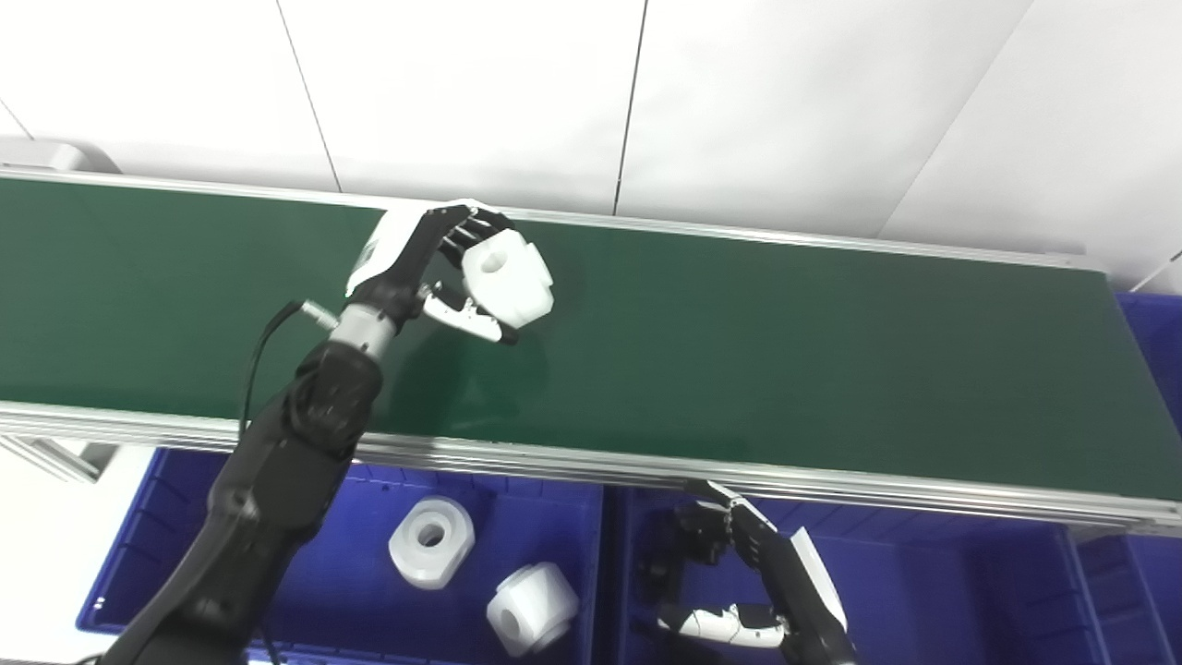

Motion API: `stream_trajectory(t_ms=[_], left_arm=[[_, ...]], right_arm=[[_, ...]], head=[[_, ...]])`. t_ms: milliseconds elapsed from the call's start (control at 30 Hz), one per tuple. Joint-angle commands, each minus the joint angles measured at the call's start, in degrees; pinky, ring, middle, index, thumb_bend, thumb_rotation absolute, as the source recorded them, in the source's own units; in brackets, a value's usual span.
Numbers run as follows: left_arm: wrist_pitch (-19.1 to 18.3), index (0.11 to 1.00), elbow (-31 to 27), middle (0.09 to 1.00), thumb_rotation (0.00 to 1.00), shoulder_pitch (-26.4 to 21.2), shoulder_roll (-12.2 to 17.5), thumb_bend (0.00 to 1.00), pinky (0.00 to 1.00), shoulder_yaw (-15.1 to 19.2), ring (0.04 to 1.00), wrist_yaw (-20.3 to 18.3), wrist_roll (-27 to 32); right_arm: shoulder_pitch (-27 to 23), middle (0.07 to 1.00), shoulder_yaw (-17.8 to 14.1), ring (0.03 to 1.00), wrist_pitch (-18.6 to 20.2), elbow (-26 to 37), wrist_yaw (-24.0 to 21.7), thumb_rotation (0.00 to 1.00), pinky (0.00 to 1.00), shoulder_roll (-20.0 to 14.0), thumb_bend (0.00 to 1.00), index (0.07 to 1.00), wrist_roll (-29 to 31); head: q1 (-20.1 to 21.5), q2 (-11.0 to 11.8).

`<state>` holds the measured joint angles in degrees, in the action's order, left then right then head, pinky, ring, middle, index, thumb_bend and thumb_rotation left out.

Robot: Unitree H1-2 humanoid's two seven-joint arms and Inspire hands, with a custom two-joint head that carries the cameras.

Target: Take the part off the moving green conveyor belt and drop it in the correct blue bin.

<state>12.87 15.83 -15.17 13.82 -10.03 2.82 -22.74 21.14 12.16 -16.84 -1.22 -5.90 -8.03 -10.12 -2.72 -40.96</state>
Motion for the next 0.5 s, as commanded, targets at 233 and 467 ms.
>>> stream_trajectory(t_ms=[233, 467], left_arm=[[9.4, 0.514, -9.99, 0.477, 0.0, 11.73, 3.92, 0.52, 0.47, 0.83, 0.526, -3.61, 5.0], [13.99, 0.51, -12.11, 0.481, 0.0, 20.97, 4.9, 0.52, 0.47, -1.82, 0.529, -3.36, 1.54]], right_arm=[[0.99, 0.76, 0.0, 0.748, -2.18, 4.02, 0.49, 0.27, 0.75, 0.07, 0.87, 0.842, -0.52], [1.39, 0.759, -0.36, 0.741, -0.89, 5.2, 0.23, 0.28, 0.72, -0.16, 0.88, 0.838, -0.58]], head=[[1.86, -1.36], [1.65, -1.98]])
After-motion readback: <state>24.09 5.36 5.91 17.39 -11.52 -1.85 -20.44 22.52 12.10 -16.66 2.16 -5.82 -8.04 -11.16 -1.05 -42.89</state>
